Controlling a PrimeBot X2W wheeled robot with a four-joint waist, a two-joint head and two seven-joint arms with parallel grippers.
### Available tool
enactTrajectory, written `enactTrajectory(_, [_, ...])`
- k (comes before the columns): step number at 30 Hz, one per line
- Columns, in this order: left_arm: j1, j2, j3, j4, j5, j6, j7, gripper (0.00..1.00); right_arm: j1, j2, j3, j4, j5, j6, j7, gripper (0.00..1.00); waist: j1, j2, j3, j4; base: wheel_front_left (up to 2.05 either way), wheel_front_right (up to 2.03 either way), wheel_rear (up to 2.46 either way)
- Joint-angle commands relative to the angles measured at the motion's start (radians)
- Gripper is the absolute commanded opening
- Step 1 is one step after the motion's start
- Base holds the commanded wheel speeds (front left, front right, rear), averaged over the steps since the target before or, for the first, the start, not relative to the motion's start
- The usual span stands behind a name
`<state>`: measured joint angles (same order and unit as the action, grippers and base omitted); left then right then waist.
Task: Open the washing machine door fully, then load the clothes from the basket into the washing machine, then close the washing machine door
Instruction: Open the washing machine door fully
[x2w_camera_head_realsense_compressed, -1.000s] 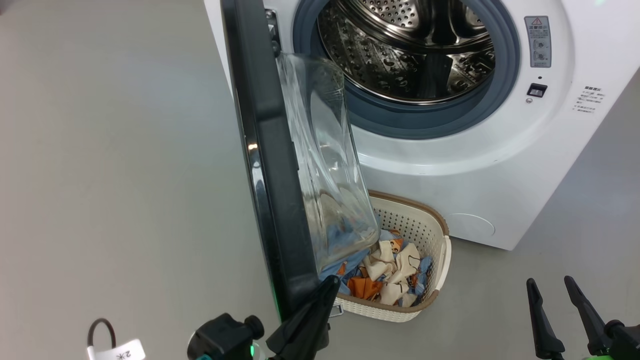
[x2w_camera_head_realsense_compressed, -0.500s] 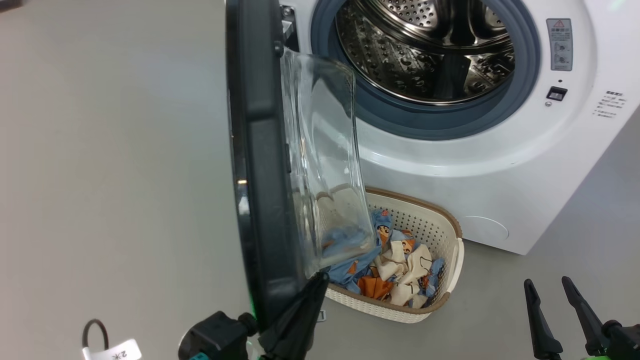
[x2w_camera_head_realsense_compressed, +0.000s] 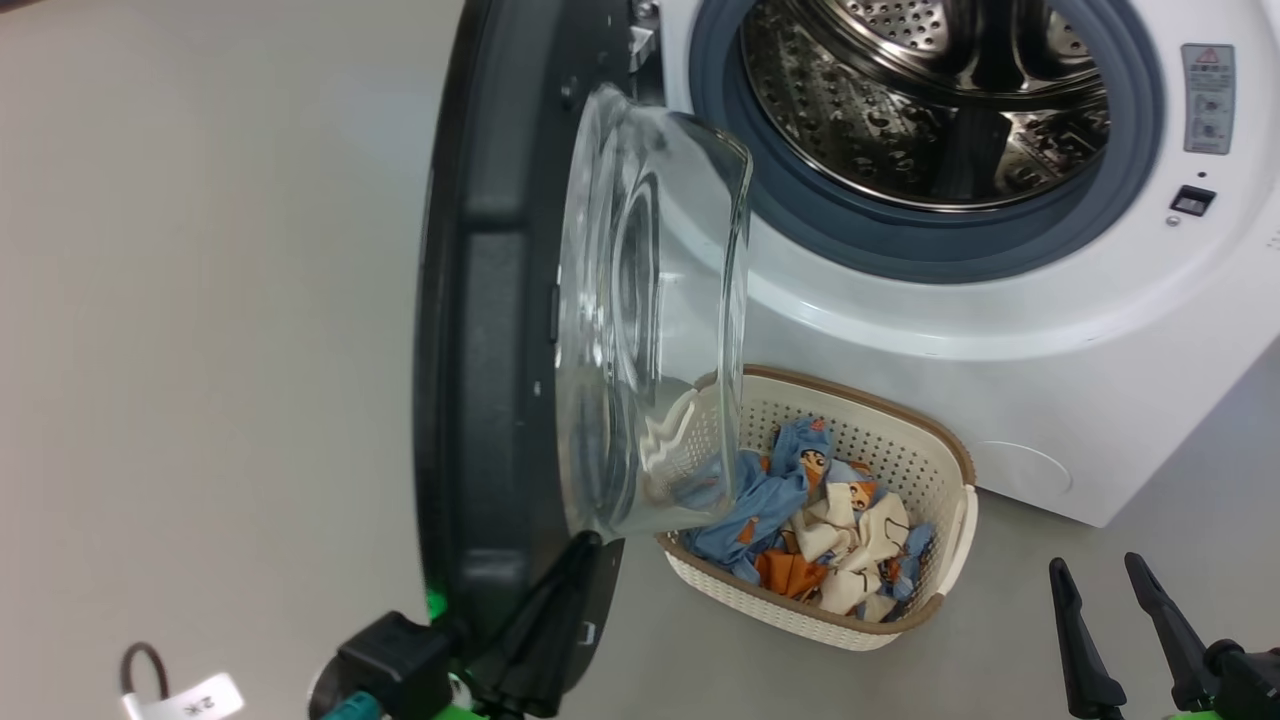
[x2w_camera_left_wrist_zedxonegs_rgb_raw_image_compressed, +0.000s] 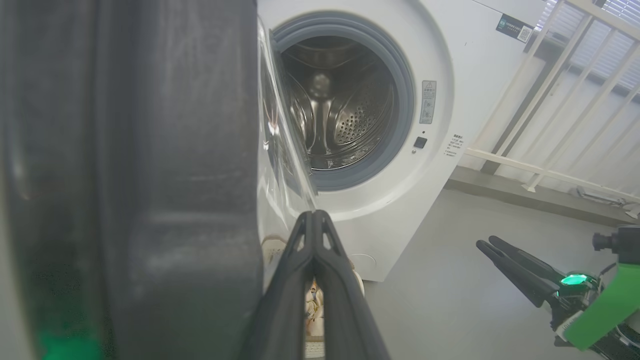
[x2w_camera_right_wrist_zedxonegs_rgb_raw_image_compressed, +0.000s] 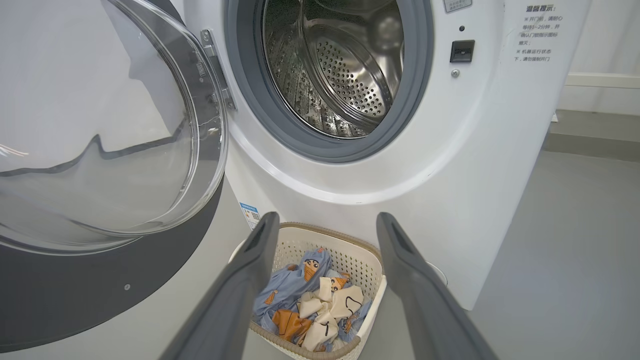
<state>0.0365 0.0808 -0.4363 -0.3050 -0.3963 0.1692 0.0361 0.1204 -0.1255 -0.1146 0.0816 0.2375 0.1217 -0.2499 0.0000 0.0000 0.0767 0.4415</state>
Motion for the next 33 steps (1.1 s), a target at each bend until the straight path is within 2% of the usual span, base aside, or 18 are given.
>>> enactTrajectory(1, [-0.037,0.018,0.062,-0.007,0.002,0.022,-0.007,0.00,-0.037,-0.018,0.022,-0.020,0.000,0.009,-0.012,1.00,0.0000,0.0000,0.005,0.013,0.00,0.00,0.00])
enactTrajectory(15, [-0.098,0.036,0.218,0.139,-0.037,0.058,-0.114,0.00,-0.047,-0.045,0.032,-0.028,-0.005,0.009,-0.012,1.00,0.0000,0.0000,0.045,0.036,0.00,0.00,0.00])
enactTrajectory(22, [-0.163,0.042,0.306,0.257,-0.074,0.069,-0.180,0.00,-0.057,-0.063,0.040,-0.024,-0.002,0.009,-0.012,1.00,0.0000,0.0000,0.056,0.013,0.00,0.00,0.00])
enactTrajectory(33, [-0.266,0.094,0.449,0.456,-0.122,0.068,-0.263,0.00,-0.053,-0.066,0.045,-0.018,0.000,0.009,-0.012,1.00,0.0000,0.0000,0.047,-0.040,0.00,0.00,0.00])
